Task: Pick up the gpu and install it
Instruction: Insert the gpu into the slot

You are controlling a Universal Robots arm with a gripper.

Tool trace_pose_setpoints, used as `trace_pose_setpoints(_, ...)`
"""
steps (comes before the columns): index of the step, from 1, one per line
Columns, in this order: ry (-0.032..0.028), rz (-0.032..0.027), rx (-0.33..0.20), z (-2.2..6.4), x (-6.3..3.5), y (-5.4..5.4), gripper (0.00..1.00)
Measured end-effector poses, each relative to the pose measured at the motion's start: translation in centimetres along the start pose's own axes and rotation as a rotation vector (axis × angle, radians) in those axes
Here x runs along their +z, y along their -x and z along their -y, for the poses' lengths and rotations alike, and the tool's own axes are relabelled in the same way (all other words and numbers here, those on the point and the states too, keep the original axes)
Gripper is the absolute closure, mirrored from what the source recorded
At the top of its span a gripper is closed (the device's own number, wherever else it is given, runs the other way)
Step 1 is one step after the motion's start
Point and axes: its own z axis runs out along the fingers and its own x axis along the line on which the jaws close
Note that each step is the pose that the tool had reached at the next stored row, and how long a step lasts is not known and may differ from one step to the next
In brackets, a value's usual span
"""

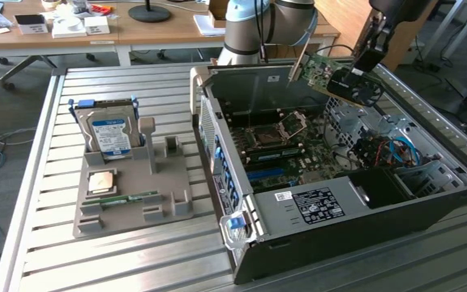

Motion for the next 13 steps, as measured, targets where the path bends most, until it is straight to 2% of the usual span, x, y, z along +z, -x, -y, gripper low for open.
trace_pose_setpoints(4,0.0009,-0.0045,-0.052,0.0,0.0,0.0,0.73)
trace_pose_setpoints(13,0.0013,-0.0055,-0.065,0.0,0.01,0.0,0.73)
